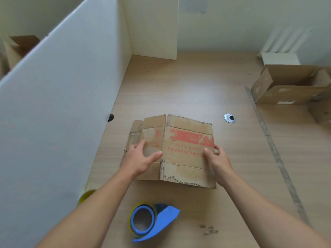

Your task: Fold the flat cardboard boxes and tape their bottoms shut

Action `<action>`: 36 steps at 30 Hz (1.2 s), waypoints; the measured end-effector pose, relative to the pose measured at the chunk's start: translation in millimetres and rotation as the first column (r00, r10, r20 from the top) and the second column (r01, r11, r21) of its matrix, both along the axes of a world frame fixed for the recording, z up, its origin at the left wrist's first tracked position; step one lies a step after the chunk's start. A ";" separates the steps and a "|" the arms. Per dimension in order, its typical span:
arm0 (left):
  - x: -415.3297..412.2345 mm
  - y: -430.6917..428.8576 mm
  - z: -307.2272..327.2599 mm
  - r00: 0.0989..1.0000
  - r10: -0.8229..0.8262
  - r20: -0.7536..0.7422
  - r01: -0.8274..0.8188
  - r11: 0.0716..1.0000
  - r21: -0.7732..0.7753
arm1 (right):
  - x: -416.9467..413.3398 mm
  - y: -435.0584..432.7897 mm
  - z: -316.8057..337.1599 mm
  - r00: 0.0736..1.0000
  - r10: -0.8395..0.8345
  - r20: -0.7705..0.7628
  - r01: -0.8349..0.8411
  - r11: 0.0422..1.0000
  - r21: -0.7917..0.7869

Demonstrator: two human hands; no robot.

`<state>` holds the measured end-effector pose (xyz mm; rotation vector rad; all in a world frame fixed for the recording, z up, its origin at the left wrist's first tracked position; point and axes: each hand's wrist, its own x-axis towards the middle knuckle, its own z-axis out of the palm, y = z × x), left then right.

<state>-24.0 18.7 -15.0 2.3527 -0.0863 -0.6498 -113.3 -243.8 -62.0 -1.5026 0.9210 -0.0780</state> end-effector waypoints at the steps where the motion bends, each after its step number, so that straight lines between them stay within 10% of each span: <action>1: -6.7 -5.5 3.8 1.000 -0.006 0.013 0.007 1.000 -0.020 | -3.6 -2.6 3.7 0.998 -0.013 0.054 0.010 0.998 0.057; 8: -49.1 -31.8 30.6 0.994 -0.073 0.081 0.092 0.961 -0.261 | -46.4 -27.0 33.5 0.952 0.017 0.307 -0.083 0.976 0.204; 15: -104.0 -47.6 33.0 0.924 -0.345 0.165 0.381 0.871 -0.310 | -124.6 -66.6 75.5 0.878 0.227 0.422 -0.242 0.970 -0.019; 27: -200.7 -88.8 8.1 0.894 -0.152 0.422 0.347 0.830 -0.436 | -236.0 -95.3 60.8 0.838 0.452 0.305 -0.303 0.851 -0.429; 36: -206.9 -96.9 25.5 0.925 -0.029 0.379 0.189 0.900 -0.392 | -230.2 -93.5 65.7 0.907 0.337 0.253 -0.229 0.898 -0.375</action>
